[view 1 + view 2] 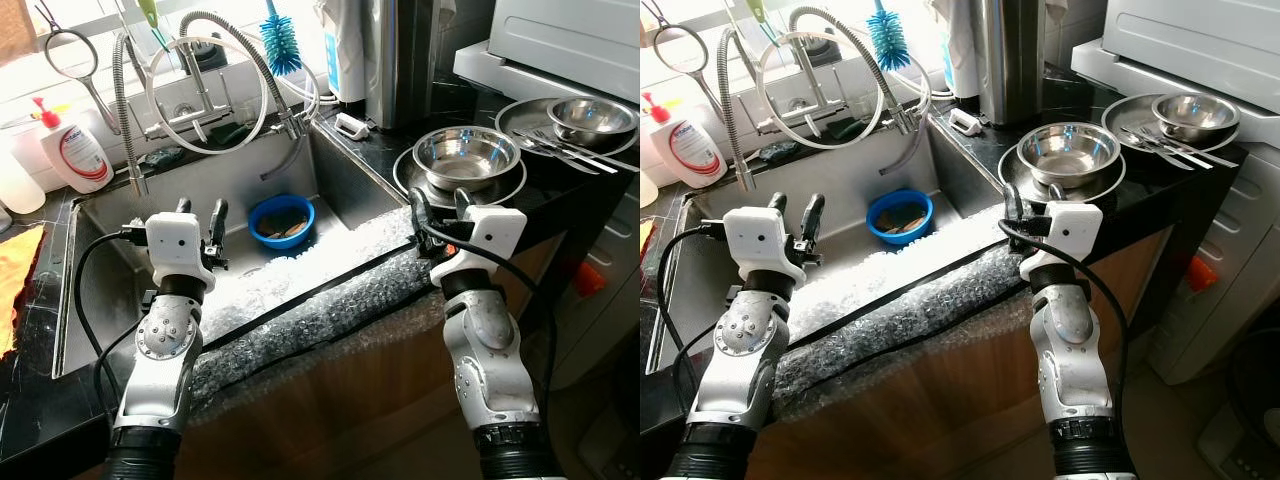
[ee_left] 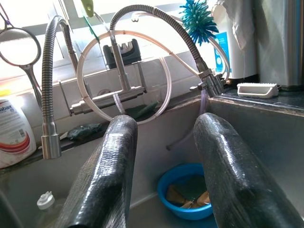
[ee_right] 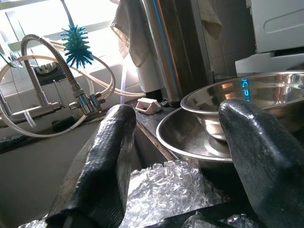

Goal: Kitchen organization

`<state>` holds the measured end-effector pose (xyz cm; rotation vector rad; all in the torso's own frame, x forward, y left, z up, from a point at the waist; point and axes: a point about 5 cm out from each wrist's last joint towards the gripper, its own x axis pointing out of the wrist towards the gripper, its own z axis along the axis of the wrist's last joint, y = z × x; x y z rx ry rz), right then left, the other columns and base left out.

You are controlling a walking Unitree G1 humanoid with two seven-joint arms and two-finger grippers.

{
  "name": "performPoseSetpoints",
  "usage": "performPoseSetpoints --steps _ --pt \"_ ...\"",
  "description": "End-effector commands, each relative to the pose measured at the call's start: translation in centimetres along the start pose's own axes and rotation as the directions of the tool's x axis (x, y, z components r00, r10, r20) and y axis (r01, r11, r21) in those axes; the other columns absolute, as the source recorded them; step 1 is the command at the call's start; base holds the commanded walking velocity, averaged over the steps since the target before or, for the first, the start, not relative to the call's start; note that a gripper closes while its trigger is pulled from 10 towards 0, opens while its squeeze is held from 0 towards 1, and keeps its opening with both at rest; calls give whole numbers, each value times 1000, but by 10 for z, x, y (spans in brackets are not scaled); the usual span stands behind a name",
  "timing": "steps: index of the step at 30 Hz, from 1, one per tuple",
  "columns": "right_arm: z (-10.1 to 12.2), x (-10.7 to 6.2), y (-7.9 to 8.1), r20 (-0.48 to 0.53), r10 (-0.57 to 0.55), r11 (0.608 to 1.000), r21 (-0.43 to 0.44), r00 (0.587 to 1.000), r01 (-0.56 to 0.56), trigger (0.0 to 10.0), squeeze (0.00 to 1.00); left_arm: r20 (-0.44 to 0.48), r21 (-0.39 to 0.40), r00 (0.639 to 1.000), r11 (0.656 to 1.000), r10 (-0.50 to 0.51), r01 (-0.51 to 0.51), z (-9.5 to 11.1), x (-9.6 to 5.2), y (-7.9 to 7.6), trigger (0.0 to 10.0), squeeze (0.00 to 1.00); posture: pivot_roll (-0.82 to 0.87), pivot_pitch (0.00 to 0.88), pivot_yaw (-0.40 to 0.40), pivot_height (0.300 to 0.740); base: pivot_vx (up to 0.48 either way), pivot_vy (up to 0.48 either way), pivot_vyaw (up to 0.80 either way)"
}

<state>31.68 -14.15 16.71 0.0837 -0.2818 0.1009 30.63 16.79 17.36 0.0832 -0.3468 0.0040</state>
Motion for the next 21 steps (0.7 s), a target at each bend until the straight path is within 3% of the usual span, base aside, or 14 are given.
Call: performPoseSetpoints --steps 1,21 --pt "2 5 6 12 26 1000 7 1000 -26 10000 0 6 14 1000 1000 11 -11 0 1 3 10000 0 -193 0 158 740 0 0 0" --pt "8 11 8 38 49 999 4 998 -50 10000 0 12 5 1000 1000 25 -25 -2 2 2 10000 0 -198 0 136 740 0 0 0"
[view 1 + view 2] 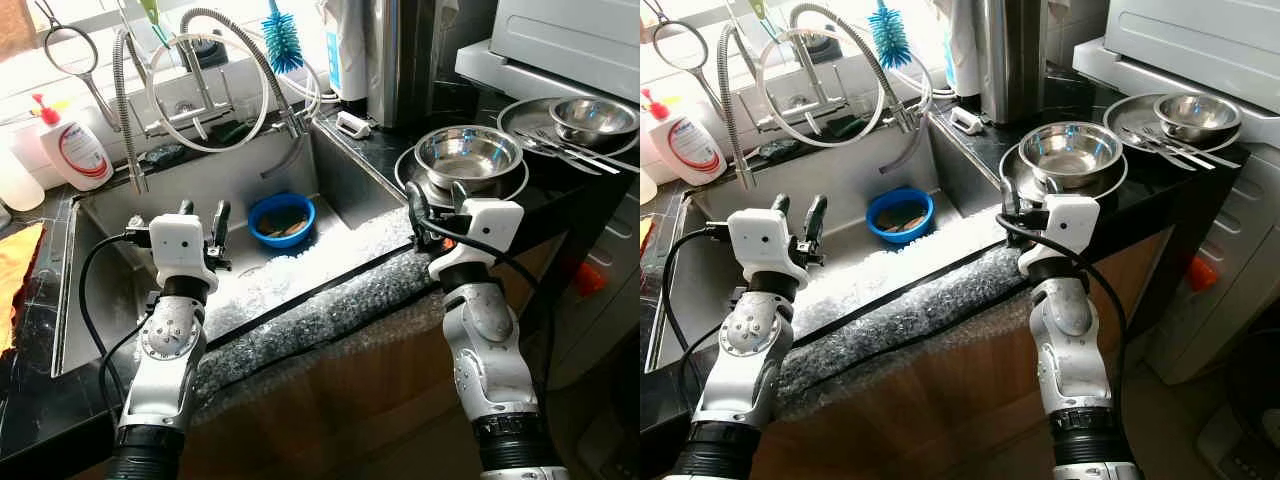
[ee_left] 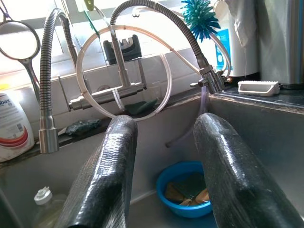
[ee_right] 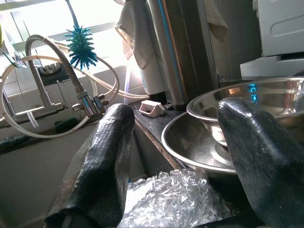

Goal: Kitchen organization

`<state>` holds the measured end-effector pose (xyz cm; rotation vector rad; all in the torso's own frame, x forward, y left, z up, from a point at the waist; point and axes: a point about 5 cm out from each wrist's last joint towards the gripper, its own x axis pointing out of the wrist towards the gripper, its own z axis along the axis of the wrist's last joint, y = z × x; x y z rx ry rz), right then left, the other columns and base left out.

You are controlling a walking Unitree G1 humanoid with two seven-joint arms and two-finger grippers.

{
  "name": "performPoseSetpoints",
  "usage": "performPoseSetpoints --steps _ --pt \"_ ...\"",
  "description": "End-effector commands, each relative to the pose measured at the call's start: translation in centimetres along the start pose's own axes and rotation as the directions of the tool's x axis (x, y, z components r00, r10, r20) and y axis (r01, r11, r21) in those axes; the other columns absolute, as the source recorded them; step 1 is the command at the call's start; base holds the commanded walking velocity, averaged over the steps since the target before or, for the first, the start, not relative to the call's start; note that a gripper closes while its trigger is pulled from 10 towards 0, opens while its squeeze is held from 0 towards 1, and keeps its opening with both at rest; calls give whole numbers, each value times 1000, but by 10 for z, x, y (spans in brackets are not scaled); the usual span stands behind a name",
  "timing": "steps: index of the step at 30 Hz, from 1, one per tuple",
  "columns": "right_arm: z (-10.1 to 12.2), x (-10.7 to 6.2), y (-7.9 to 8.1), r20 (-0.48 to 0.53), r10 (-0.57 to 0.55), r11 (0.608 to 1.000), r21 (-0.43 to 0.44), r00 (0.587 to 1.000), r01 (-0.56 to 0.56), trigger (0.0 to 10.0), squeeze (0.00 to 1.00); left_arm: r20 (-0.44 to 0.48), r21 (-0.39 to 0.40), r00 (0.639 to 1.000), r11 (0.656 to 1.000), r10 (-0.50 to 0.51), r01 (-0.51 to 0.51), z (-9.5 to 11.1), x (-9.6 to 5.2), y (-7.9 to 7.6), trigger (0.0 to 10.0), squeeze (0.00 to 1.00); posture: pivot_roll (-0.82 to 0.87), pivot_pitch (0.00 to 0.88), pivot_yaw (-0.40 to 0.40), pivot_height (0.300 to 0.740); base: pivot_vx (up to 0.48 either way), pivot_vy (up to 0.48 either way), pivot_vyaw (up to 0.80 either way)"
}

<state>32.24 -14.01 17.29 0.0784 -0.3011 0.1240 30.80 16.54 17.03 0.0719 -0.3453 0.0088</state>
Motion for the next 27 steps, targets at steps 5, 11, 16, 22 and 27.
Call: performPoseSetpoints --steps 5,11,16,22,27 --pt "15 9 11 66 54 999 -10 996 -54 10000 0 16 12 1000 1000 20 -20 2 2 4 10000 0 -198 0 136 740 0 0 0" --pt "25 14 16 100 80 997 -10 992 -79 10000 0 17 8 1000 1000 19 -20 1 2 3 10000 0 -205 0 127 740 0 0 0" --pt "28 19 18 97 99 995 -20 990 -98 10000 0 20 1 999 1000 27 -27 0 2 1 10000 0 -218 0 104 740 0 0 0" --pt "25 23 15 73 102 994 -34 992 -100 10000 0 23 -9 999 999 39 -39 -1 3 -2 10000 0 -224 0 90 740 0 0 0" --pt "22 25 14 52 100 995 -30 994 -99 10000 0 24 -9 998 999 51 -51 -2 1 -1 10000 0 -209 0 71 740 0 0 0"
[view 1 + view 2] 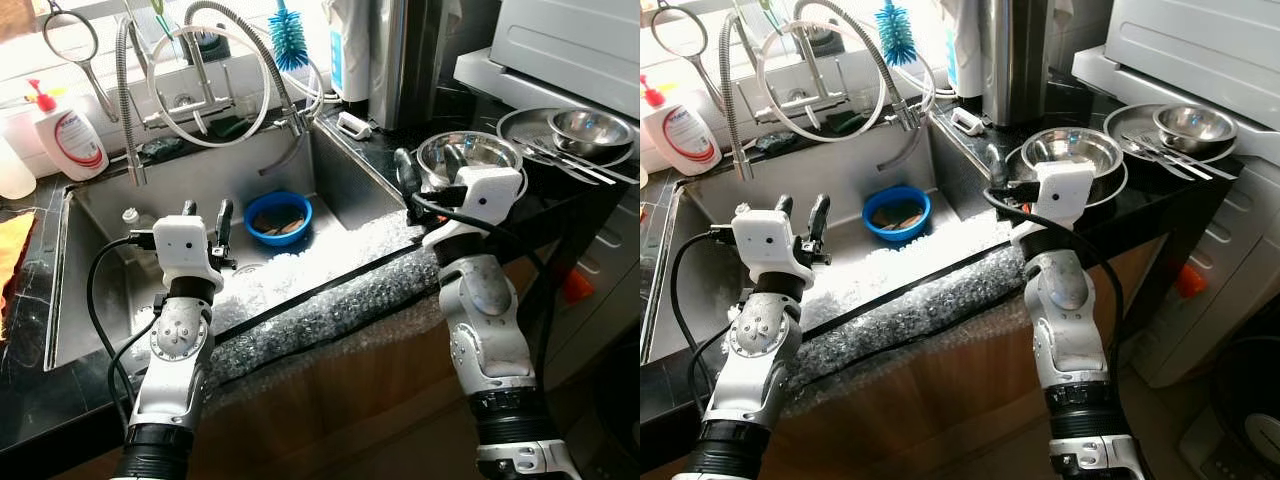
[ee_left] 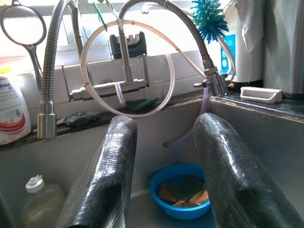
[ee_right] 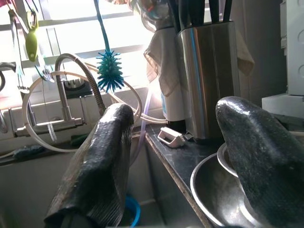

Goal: Kitchen organization

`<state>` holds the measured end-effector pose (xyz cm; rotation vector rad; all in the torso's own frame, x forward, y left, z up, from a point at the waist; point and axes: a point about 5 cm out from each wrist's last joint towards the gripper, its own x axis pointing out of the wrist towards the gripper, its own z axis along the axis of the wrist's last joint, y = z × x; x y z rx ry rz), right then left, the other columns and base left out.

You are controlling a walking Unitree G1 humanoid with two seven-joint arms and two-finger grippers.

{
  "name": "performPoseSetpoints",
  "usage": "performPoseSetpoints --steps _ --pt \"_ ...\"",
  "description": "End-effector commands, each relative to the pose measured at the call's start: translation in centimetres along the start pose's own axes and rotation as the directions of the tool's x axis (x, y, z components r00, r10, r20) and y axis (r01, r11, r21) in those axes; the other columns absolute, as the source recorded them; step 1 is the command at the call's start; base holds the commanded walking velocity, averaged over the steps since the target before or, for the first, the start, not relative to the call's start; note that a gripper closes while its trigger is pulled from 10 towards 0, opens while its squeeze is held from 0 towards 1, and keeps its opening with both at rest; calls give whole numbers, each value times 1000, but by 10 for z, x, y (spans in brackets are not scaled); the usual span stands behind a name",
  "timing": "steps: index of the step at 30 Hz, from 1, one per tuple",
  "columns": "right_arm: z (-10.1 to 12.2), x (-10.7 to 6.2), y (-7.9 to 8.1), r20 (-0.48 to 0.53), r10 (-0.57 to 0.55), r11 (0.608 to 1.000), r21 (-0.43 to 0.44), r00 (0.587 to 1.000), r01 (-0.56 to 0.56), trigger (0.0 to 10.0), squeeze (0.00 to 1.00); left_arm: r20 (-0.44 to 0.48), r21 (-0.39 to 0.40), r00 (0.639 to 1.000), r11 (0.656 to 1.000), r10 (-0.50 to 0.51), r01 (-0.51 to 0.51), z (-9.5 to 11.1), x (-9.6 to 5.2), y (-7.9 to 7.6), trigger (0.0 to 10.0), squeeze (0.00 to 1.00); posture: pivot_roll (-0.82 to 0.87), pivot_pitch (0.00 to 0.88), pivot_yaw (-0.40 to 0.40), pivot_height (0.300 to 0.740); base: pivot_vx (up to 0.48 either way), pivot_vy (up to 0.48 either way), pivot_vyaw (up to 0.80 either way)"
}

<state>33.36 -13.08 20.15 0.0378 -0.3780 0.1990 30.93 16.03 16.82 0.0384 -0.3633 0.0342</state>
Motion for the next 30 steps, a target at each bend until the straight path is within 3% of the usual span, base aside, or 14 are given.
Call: performPoseSetpoints --steps 1,9,12,16,19,22,30 --pt "-2 6 4 -23 15 1000 11 1000 -15 10000 0 8 22 1000 999 23 -23 0 0 5 10000 0 -208 0 70 740 0 0 0" --pt "-7 8 6 -59 2 1000 22 998 -1 10000 0 7 32 999 999 37 -37 0 0 9 10000 0 -206 0 73 740 0 0 0" --pt "-3 14 -2 -73 -19 1000 13 997 20 10000 0 7 32 999 999 34 -34 0 1 7 10000 0 -210 0 79 740 0 0 0" --pt "-7 25 -27 -204 -121 984 -154 971 90 10000 0 7 30 1000 999 27 -27 0 2 5 10000 0 -214 0 84 740 0 0 0" --pt "-3 33 -45 -257 -158 974 -201 953 107 10000 0 4 31 1000 999 22 -23 -1 1 5 10000 0 -216 0 89 740 0 0 0" --pt "-5 37 -51 -311 -132 962 -268 941 47 10000 0 0 33 1000 999 19 -19 -1 1 5 10000 0 -216 0 89 740 0 0 0" --pt "-8 43 -58 -412 -92 940 -336 906 -57 10000 0 0 35 1000 999 22 -22 -1 0 7 10000 0 -205 0 92 740 0 0 0"
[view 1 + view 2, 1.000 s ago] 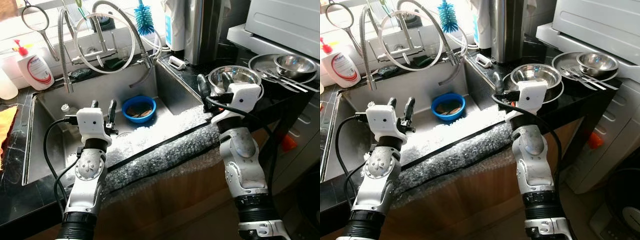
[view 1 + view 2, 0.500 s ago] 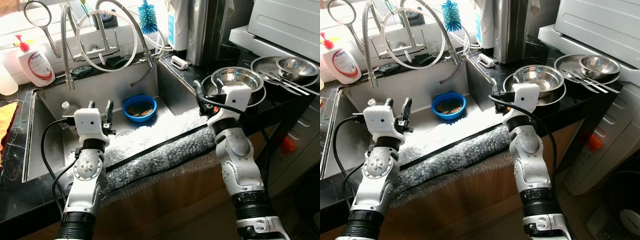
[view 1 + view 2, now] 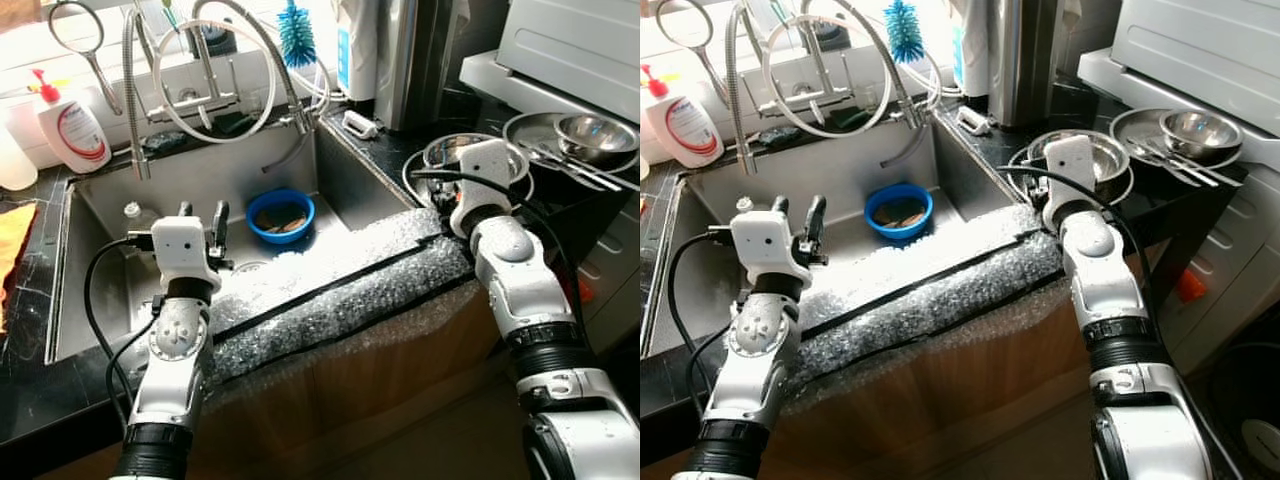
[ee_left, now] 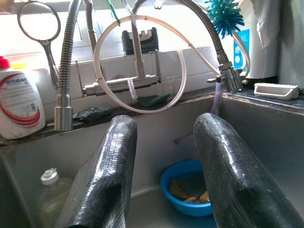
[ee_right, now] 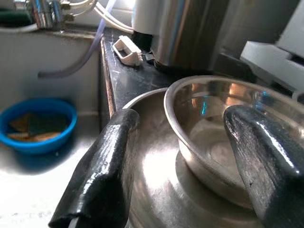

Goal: Kitchen organization

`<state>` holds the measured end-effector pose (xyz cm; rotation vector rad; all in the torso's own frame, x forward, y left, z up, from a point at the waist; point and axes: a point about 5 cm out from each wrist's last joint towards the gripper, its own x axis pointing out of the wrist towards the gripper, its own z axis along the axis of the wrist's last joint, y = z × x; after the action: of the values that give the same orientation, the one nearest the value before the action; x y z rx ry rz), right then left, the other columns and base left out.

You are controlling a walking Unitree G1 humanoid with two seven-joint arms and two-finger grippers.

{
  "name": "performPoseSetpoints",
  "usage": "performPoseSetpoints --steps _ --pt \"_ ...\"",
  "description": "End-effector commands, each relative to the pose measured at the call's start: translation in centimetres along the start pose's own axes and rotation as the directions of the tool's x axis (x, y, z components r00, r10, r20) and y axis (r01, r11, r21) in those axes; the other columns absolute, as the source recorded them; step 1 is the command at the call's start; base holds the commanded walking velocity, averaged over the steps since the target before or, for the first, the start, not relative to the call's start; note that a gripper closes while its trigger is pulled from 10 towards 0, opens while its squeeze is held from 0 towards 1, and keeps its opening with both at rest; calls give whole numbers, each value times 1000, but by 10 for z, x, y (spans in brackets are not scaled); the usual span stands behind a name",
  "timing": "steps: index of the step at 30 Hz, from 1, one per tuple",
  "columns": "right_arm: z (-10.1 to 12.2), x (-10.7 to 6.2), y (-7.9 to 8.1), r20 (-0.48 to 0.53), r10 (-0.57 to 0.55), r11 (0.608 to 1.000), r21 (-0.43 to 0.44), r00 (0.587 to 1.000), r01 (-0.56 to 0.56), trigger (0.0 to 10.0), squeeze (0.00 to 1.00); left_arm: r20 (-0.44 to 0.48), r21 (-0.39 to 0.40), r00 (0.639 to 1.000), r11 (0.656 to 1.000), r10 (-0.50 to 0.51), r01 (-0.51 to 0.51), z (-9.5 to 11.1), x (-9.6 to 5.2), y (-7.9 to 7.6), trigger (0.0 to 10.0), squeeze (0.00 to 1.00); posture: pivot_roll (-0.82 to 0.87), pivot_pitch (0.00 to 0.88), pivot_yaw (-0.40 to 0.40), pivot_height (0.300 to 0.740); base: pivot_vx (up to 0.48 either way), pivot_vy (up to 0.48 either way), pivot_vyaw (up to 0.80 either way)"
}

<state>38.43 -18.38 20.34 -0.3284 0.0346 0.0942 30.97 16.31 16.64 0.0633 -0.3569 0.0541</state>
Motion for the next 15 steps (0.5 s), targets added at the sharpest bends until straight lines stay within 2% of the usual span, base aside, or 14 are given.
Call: performPoseSetpoints --steps 1,8,11,13,15 --pt "11 3 1 15 39 998 -42 999 -38 10000 0 5 9 1000 1000 8 -8 1 0 4 10000 0 -206 0 98 740 0 0 0" --pt "26 7 -11 19 60 981 -186 998 -55 10000 0 7 12 1000 1000 7 -7 2 0 5 10000 0 -203 0 99 740 0 0 0" --pt "31 8 -13 2 89 947 -310 996 -84 10000 0 6 15 1000 1000 1 -1 2 1 6 10000 0 -203 0 104 740 0 0 0" --pt "32 8 -13 -2 98 935 -342 995 -93 10000 0 6 16 1000 1000 0 0 2 1 6 10000 0 -206 0 106 740 0 0 0" --pt "35 8 -14 -5 112 938 -331 994 -107 10000 0 6 16 1000 1000 -2 1 2 2 6 10000 0 -206 0 106 740 0 0 0"
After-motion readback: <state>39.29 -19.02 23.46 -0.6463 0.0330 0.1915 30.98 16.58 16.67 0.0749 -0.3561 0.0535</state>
